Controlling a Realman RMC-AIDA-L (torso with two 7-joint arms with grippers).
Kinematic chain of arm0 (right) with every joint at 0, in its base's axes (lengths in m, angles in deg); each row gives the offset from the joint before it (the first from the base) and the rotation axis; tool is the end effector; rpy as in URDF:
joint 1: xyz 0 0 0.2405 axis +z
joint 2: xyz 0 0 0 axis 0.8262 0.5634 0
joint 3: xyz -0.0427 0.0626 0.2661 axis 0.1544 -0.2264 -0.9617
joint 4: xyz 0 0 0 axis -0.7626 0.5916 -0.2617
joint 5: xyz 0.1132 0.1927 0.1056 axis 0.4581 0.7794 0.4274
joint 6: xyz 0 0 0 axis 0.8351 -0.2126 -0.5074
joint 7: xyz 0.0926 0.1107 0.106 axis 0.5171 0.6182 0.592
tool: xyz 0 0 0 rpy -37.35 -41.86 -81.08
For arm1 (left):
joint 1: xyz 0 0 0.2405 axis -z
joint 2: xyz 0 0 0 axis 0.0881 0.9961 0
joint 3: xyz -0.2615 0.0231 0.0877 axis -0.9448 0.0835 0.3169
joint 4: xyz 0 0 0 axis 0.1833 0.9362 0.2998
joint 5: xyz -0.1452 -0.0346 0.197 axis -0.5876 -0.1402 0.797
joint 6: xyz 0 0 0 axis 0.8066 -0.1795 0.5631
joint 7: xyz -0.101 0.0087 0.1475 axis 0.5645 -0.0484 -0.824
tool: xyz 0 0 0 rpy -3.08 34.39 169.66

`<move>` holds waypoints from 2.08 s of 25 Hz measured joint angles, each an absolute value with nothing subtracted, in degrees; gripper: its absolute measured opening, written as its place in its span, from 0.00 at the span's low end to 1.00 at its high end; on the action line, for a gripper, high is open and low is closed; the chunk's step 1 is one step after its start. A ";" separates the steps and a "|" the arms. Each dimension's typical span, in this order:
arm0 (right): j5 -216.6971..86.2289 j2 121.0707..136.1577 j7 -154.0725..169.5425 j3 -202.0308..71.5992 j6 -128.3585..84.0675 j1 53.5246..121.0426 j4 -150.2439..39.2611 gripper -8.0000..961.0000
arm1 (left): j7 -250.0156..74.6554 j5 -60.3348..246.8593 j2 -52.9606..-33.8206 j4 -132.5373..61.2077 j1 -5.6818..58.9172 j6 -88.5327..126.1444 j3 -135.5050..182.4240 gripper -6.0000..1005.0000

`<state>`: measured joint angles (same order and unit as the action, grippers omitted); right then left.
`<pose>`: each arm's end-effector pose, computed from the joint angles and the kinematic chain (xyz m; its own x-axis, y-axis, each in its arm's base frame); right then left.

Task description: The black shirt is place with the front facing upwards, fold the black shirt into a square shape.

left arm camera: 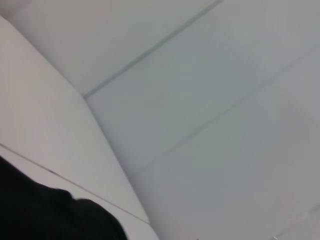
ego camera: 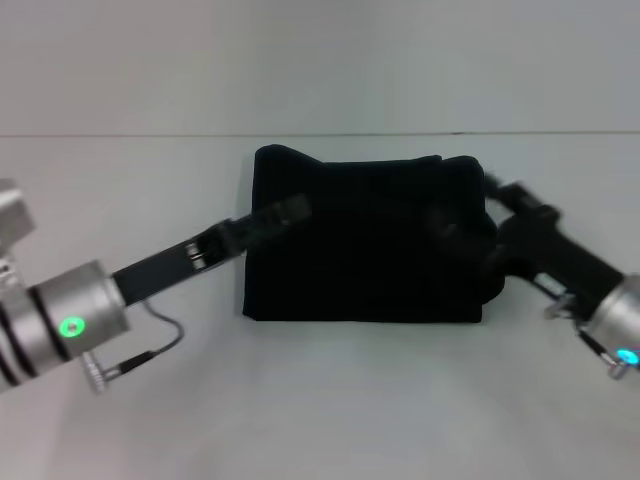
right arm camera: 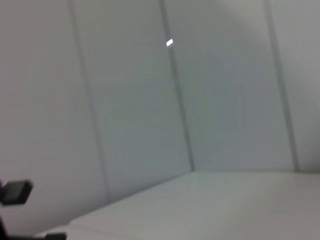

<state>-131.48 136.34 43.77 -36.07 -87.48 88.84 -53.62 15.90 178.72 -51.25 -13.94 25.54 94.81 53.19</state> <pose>0.2949 0.3945 -0.0972 0.6496 -0.0979 -0.7540 -0.6032 -0.6701 -0.4326 -0.2711 0.3849 -0.0727 0.0910 0.6892 0.7189 0.8143 -0.4670 0.3446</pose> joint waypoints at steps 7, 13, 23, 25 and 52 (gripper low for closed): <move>-131.99 136.62 43.70 -32.19 -74.35 93.23 -55.73 0.94 | 15.94 178.71 -50.08 -14.49 24.61 94.31 53.14 0.88; -131.99 136.57 43.73 -32.08 -68.54 93.38 -56.24 0.94 | 16.12 179.02 -50.11 -14.48 25.11 93.42 53.52 0.88; -131.49 136.31 41.47 -32.74 -76.28 90.01 -55.60 0.94 | 18.03 179.10 -50.51 -14.42 26.14 88.27 53.69 0.87; -131.44 136.24 38.90 -32.77 -80.42 88.41 -55.50 0.94 | 21.16 179.17 -50.40 -14.41 26.61 84.72 54.37 0.87; -135.78 136.13 27.86 -30.32 -95.50 79.51 -56.95 0.94 | 29.72 180.02 -51.71 -14.36 36.90 51.53 68.83 0.87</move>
